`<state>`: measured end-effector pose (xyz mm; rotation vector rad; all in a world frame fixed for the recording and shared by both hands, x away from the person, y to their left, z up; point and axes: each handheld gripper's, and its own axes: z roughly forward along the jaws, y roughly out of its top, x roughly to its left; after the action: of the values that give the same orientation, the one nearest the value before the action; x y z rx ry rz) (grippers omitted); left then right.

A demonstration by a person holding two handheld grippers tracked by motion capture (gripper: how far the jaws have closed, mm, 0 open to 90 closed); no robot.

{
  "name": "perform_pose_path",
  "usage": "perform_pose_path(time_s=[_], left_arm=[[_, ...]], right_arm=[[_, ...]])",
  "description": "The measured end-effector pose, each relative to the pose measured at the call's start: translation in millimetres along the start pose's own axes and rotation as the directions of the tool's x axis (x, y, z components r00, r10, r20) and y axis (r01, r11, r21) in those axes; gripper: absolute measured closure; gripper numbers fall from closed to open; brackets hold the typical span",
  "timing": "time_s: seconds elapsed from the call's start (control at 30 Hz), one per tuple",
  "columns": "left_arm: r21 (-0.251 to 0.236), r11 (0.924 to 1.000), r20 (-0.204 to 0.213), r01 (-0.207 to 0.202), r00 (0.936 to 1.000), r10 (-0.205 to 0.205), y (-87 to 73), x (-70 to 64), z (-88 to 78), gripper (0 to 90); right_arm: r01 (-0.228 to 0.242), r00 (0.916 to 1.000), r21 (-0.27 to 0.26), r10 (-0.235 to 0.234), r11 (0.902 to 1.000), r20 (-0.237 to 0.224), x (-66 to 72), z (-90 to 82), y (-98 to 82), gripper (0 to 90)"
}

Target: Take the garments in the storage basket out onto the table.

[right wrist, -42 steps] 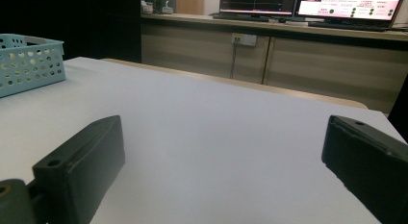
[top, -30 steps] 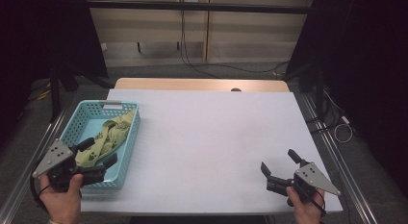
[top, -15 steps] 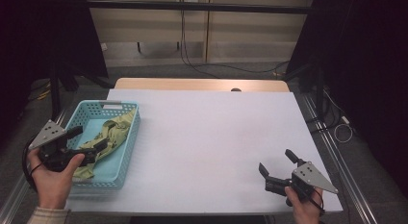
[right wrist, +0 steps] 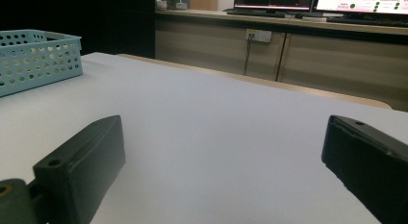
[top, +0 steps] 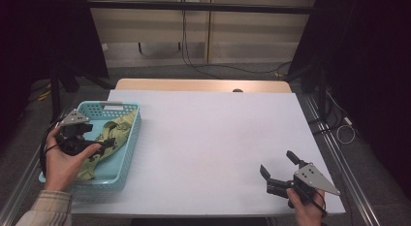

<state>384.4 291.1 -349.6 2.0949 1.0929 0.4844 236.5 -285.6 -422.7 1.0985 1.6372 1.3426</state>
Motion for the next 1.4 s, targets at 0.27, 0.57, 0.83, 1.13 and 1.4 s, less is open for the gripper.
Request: perform_pose_path(time_s=[0.27, 0.57, 0.83, 1.13, 1.4], left_arm=[[0.089, 0.9949, -0.057, 0.046, 0.9976, -0.041, -3.5, 13.6, 21.7, 7.1], [0.200, 0.9775, -0.080, 0.067, 0.9954, -0.052, -3.6, 24.0, 46.1, 6.8], [0.341, 0.9393, -0.079, 0.040, 0.9968, -0.014, -10.5, 27.7, 67.6, 5.8], [0.411, 0.9077, -0.129, 0.084, 0.9910, -0.034, -20.9, 31.7, 85.4, 6.5], [0.417, 0.9049, -0.067, 0.084, 0.9959, -0.061, -22.7, 33.3, 87.7, 18.4]], right_arm=[[-0.003, 1.0000, 0.013, 0.003, 0.9999, -0.007, -0.2, 0.9, -0.9, 0.7], [0.015, 0.9990, 0.033, -0.013, 0.9993, -0.042, 2.9, 4.2, -2.6, 0.9], [0.016, 0.9989, 0.040, -0.014, 0.9991, -0.045, 2.2, 3.7, -2.9, 0.5], [0.023, 0.9988, 0.042, -0.021, 0.9989, -0.044, 2.0, 3.7, -3.2, 0.5], [0.033, 0.9984, 0.035, -0.031, 0.9988, -0.048, 3.1, 2.6, -3.1, 0.6]])
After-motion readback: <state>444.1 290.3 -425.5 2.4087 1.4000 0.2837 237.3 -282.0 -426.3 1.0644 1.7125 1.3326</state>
